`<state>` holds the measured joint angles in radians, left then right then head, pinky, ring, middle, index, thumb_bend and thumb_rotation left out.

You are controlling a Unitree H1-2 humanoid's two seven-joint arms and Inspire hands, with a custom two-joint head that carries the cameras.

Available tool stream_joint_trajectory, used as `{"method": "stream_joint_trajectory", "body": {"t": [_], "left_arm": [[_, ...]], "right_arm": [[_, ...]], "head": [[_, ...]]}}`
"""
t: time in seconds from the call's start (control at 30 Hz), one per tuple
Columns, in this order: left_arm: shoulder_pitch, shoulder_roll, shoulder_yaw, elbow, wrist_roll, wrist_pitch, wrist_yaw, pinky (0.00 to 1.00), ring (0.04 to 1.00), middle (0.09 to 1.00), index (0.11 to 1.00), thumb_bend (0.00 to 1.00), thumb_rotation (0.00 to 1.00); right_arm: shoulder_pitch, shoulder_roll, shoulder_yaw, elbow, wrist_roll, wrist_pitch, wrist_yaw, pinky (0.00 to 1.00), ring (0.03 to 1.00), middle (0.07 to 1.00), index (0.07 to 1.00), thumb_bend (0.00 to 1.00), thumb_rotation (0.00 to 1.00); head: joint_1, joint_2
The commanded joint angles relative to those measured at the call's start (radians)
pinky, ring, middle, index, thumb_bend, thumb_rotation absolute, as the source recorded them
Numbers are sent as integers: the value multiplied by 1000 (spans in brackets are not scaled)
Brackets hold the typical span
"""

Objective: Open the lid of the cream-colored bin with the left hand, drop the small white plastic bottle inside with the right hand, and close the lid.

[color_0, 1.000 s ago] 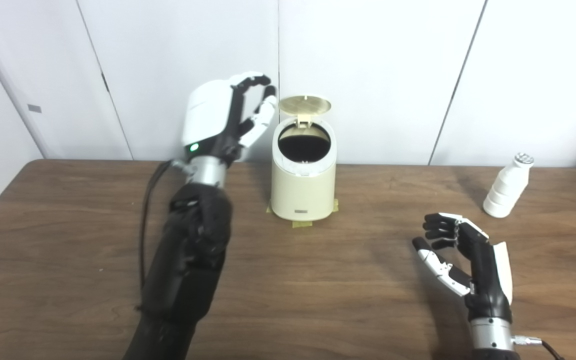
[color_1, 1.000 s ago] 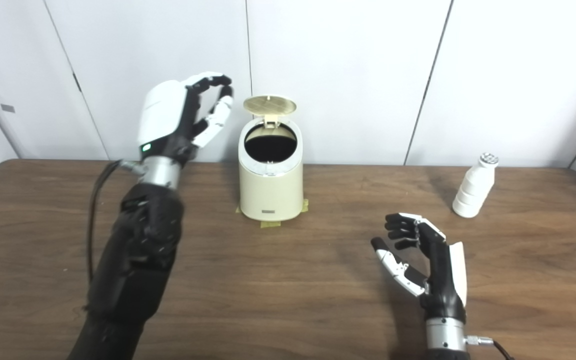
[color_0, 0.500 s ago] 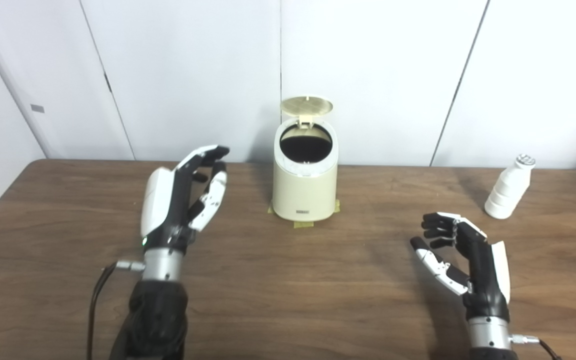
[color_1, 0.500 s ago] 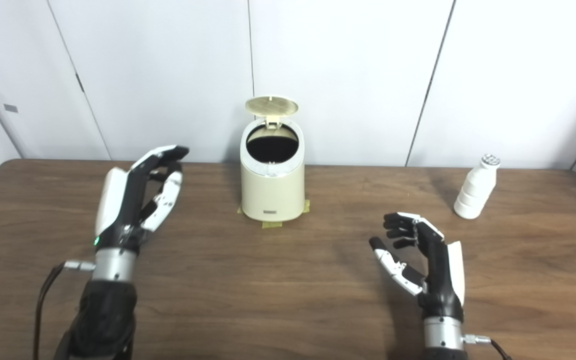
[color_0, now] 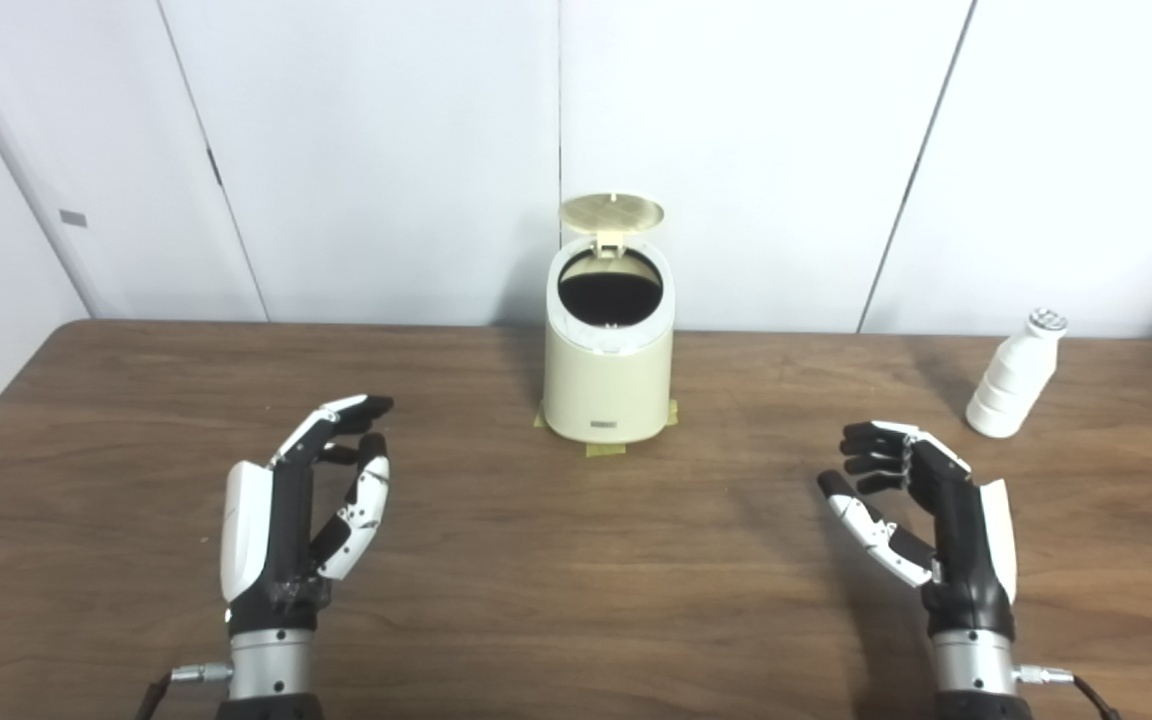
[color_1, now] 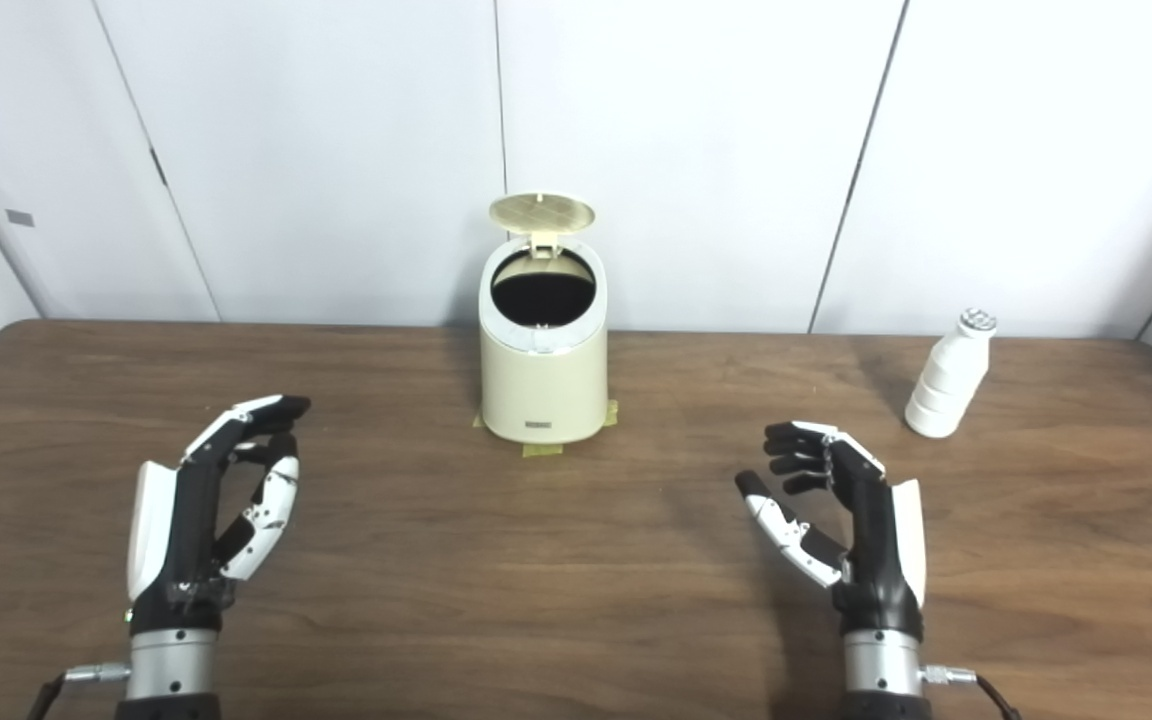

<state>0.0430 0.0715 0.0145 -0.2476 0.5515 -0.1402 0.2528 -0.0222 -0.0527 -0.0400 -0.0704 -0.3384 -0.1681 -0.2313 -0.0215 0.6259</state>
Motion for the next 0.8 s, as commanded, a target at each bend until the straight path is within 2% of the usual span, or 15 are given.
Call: {"method": "stream_joint_trajectory", "body": {"t": [0.0, 0.2, 0.27, 0.33, 0.43, 0.47, 0.53, 0.63, 0.67, 0.77], "left_arm": [[-2, -11, -5, 5, 15, -50, 41, 607, 718, 727, 716, 159, 661], [11, -21, 4, 38, -5, -74, 66, 597, 706, 718, 706, 167, 710], [15, -19, 4, 42, -5, -67, 63, 600, 707, 716, 706, 169, 746], [17, -18, 5, 44, -5, -62, 63, 601, 705, 714, 704, 177, 762], [14, -15, 6, 50, 1, -66, 67, 595, 699, 711, 701, 180, 753], [13, -14, 5, 52, 6, -67, 69, 597, 702, 712, 701, 183, 752], [11, -10, 5, 58, 16, -75, 76, 596, 705, 713, 699, 192, 766], [6, 0, 2, 72, 35, -103, 96, 590, 699, 707, 694, 185, 752], [5, 1, 3, 76, 34, -107, 100, 588, 698, 706, 693, 181, 731], [2, 2, 7, 80, 29, -109, 99, 589, 701, 707, 694, 186, 721]], "right_arm": [[-23, -1, -4, -13, -6, -43, -19, 490, 575, 604, 602, 309, 273], [-30, 15, -35, -32, 22, -52, -56, 497, 582, 609, 601, 292, 173], [-38, 21, -56, -28, 38, -77, -78, 504, 581, 603, 595, 297, 129], [-51, 22, -78, -12, 58, -120, -102, 498, 566, 588, 583, 304, 129], [-75, 23, -116, 8, 52, -163, -148, 452, 509, 540, 544, 324, 208], [-84, 19, -128, 9, 33, -171, -166, 429, 476, 513, 520, 318, 281], [-100, 14, -152, 26, 28, -188, -194, 390, 428, 470, 482, 317, 323], [-127, -3, -188, 84, 69, -239, -217, 389, 407, 442, 443, 385, 355], [-135, -4, -201, 79, 71, -226, -224, 391, 409, 446, 464, 452, 241], [-151, 3, -224, 52, 60, -193, -241, 348, 382, 434, 477, 495, 171]], "head": [[-7, 0], [-17, 9], [-20, 10], [-22, 10], [-24, 10], [-27, 10], [-33, 10], [-41, 8], [-47, 7], [-57, 5]]}}
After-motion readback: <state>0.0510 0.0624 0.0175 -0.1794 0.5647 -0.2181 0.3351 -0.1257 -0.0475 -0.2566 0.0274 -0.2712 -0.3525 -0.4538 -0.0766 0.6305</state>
